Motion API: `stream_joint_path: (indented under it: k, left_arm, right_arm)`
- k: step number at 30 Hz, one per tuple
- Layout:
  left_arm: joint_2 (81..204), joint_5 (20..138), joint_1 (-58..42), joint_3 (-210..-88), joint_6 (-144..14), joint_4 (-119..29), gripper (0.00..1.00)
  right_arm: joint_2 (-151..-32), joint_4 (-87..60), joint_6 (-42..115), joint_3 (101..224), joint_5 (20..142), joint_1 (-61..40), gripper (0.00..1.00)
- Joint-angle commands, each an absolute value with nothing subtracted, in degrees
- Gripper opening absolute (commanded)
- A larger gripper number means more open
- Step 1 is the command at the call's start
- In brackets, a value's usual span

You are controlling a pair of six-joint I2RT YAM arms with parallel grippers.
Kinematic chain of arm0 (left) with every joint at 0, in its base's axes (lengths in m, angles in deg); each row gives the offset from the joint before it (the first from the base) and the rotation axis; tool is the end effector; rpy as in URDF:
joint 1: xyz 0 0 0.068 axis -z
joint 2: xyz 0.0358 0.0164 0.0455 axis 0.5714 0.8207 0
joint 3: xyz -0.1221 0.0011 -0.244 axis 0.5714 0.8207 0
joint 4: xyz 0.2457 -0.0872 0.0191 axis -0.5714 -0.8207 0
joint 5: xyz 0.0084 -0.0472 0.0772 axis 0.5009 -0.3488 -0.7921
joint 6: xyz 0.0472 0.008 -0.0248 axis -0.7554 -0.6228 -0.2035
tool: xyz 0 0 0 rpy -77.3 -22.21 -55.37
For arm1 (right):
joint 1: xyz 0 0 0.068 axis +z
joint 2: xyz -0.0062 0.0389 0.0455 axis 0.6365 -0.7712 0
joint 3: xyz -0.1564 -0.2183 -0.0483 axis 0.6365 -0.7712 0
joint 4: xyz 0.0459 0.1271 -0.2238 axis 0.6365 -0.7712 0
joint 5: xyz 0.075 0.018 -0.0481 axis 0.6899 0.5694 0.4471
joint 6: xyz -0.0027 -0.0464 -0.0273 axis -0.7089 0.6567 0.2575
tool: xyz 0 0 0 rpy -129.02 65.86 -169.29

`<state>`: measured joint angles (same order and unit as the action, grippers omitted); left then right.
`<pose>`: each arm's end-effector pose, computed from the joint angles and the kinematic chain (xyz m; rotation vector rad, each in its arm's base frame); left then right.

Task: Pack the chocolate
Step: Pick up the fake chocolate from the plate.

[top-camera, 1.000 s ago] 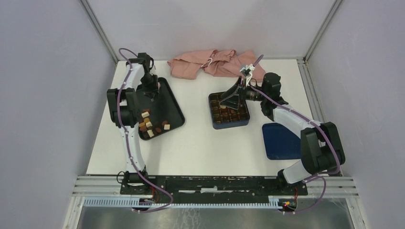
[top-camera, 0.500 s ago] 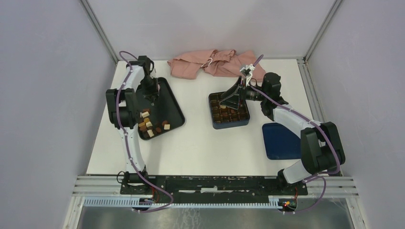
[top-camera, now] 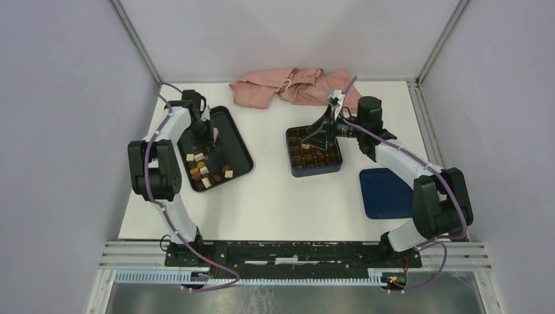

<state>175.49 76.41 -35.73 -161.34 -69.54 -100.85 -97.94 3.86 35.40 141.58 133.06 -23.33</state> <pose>0.3737 0.0020 0.2150 -0.1888 2.9168 -0.1678 0.3130 0.1231 0.2703 -0.8737 1.6693 1.2437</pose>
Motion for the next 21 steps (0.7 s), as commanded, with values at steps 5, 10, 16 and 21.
stream_joint_path:
  k: [5,10,16,21]
  left_arm:
    - [167.3,79.2,-35.6,-154.5,-69.7,-95.2,0.16]
    - [163.7,80.7,-35.6,-150.6,-69.0,-93.4,0.16]
    - [159.8,81.7,-35.6,-147.6,-69.1,-93.1,0.15]
    - [157.7,82.2,-34.2,-146.1,-69.0,-93.5,0.15]
  right_arm:
    - [-98.2,-2.8,44.4,145.3,129.0,-24.3,0.64]
    - [-100.3,-12.1,51.4,149.2,118.9,-24.7,0.64]
    - [-101.4,-12.3,51.1,149.6,119.1,-25.4,0.64]
    - [-101.3,-12.7,51.8,149.8,117.6,-25.4,0.64]
